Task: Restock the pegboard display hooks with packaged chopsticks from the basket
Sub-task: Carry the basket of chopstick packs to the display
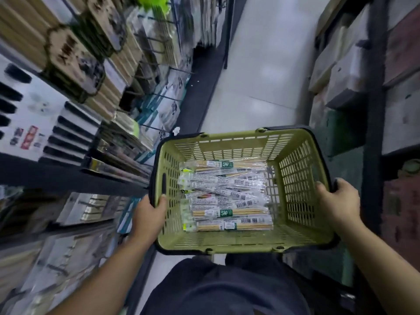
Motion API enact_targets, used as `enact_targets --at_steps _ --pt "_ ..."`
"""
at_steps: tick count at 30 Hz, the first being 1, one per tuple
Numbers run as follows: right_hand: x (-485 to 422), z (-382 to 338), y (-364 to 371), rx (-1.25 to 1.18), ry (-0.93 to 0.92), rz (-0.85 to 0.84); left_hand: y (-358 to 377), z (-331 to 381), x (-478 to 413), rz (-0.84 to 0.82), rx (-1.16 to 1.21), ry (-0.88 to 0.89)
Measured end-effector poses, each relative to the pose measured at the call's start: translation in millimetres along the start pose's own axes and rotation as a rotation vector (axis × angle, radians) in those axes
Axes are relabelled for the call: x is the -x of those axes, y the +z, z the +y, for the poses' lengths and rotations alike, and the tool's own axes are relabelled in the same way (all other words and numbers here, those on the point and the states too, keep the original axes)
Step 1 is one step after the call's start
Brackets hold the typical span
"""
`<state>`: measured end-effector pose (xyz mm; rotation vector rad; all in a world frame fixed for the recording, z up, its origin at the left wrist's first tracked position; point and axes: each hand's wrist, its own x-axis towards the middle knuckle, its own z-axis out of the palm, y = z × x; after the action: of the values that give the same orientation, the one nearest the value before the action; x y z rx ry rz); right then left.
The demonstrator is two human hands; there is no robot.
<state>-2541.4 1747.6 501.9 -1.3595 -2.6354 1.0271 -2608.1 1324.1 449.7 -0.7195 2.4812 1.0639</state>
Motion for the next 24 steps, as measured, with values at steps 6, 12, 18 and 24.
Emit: enact_targets --at_steps 6,12,18,24 --pt "-87 -61 24 -0.016 -0.114 -0.230 12 27 -12 0.082 0.088 -0.167" --pt "-168 -120 60 0.071 -0.218 -0.366 30 45 -9 0.211 0.195 -0.356" --pt "-206 -171 84 0.157 -0.371 -0.407 41 46 -8 0.292 0.269 -0.444" --pt "-208 -217 104 0.194 -0.511 -0.368 52 47 -7 0.382 0.335 -0.483"
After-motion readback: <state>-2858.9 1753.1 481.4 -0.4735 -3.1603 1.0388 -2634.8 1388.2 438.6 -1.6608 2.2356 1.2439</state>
